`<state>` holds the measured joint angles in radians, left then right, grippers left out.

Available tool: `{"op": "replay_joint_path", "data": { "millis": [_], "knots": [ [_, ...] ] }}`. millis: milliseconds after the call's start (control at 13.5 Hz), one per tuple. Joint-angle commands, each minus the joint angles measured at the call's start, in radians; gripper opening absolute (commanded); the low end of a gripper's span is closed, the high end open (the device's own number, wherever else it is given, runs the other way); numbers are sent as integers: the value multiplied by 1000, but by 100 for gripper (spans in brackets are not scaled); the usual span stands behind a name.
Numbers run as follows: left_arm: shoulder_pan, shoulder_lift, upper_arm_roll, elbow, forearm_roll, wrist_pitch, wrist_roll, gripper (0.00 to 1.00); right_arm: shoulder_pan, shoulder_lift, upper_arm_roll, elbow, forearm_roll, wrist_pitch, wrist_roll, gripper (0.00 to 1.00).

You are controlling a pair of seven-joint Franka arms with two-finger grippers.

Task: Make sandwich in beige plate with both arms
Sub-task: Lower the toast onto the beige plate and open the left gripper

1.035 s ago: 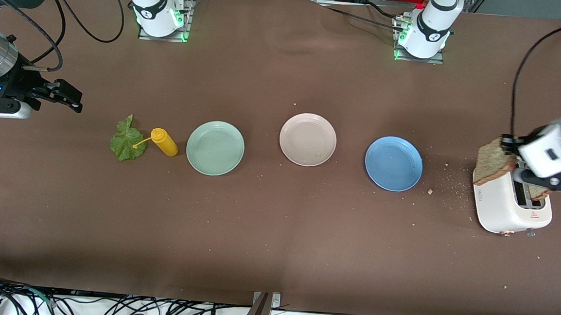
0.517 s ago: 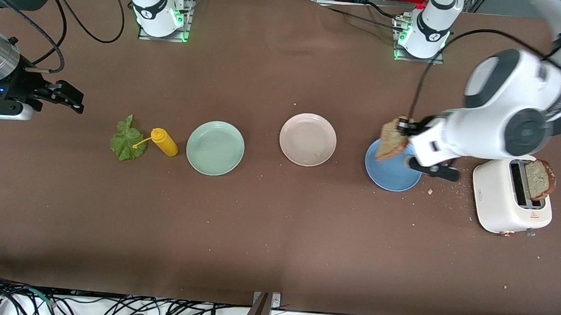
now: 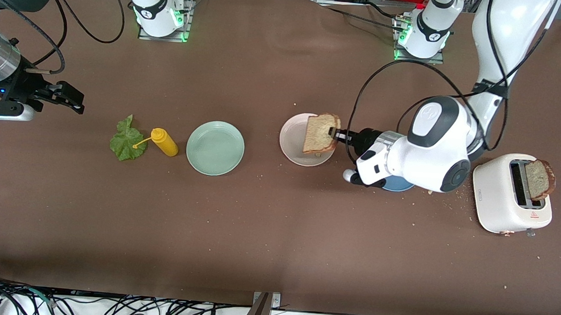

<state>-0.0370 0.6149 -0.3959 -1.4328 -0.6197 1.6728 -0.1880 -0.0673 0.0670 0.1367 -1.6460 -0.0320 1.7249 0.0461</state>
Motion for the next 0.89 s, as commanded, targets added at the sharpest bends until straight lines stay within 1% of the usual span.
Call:
{"op": "replay_joint_path", "data": {
  "millis": [0, 148, 369, 517, 591, 739, 813],
  "knots": [
    [-37, 37, 2, 8, -80, 18, 41, 0, 0, 10, 0, 15, 15, -1, -3, 100],
    [-41, 69, 2, -1, -101, 19, 125, 0, 0, 10, 0, 15, 15, -1, -3, 100],
    [-27, 75, 2, -46, -109, 39, 231, 0, 0, 11, 0, 15, 15, -1, -3, 100],
    [-24, 77, 3, -72, -109, 41, 265, 0, 0, 11, 0, 15, 15, -1, -3, 100],
    [-24, 77, 3, -93, -109, 60, 295, 0, 0, 11, 0, 15, 15, -1, -3, 100],
    [-15, 85, 3, -164, -112, 149, 395, 0, -2, 11, 0, 15, 15, -1, -3, 100],
    [-12, 97, 3, -167, -124, 160, 415, 0, -2, 11, 0, 15, 15, -1, -3, 100]
  ]
}}
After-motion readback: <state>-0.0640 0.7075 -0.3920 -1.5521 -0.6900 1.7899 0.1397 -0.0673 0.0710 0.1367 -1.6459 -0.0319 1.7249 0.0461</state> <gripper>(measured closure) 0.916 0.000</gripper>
